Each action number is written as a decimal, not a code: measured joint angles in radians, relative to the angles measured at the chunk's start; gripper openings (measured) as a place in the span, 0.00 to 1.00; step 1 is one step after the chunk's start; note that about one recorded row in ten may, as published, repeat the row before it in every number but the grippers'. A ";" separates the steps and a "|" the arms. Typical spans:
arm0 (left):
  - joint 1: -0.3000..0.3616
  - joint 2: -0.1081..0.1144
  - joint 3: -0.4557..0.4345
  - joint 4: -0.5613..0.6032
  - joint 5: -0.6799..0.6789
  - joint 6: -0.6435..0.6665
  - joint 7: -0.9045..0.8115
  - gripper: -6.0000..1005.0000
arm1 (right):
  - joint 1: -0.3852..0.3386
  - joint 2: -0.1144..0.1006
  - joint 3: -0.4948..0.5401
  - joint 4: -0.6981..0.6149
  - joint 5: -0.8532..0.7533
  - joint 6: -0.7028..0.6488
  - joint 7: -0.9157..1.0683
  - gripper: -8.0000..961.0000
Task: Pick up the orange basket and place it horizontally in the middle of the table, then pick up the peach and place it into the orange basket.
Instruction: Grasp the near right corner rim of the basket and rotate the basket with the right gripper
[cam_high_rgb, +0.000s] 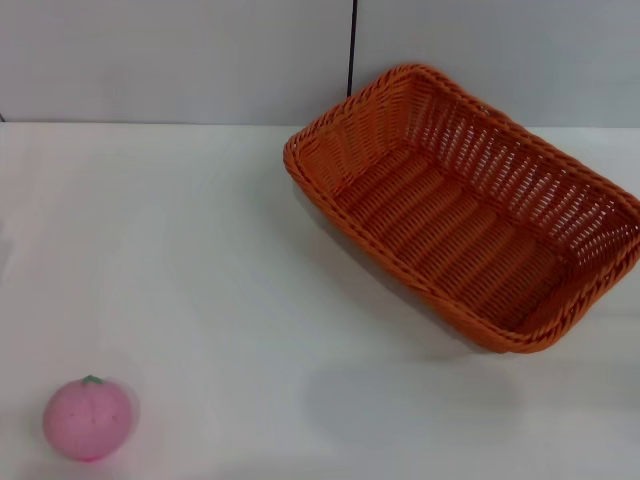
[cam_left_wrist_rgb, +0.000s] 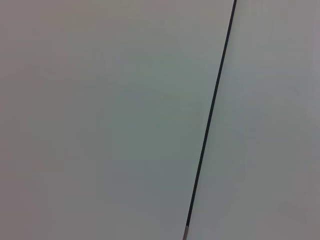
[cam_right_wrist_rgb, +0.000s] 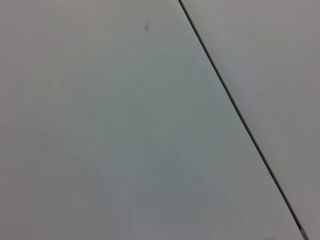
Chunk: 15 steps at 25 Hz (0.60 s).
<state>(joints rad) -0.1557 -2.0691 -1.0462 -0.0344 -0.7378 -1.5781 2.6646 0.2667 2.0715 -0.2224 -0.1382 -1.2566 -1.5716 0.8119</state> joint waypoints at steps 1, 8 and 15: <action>0.002 0.000 0.000 -0.001 0.000 0.000 0.000 0.83 | 0.000 0.000 0.000 0.000 0.000 0.000 0.000 0.87; 0.009 0.000 0.000 -0.002 0.000 -0.001 -0.001 0.82 | 0.000 0.001 0.000 0.003 -0.001 0.001 0.000 0.86; 0.010 0.001 0.000 -0.002 0.000 -0.002 -0.002 0.82 | -0.002 0.000 0.000 -0.002 -0.002 -0.001 0.001 0.86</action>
<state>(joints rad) -0.1455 -2.0684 -1.0462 -0.0369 -0.7378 -1.5801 2.6630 0.2647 2.0720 -0.2225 -0.1403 -1.2587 -1.5730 0.8132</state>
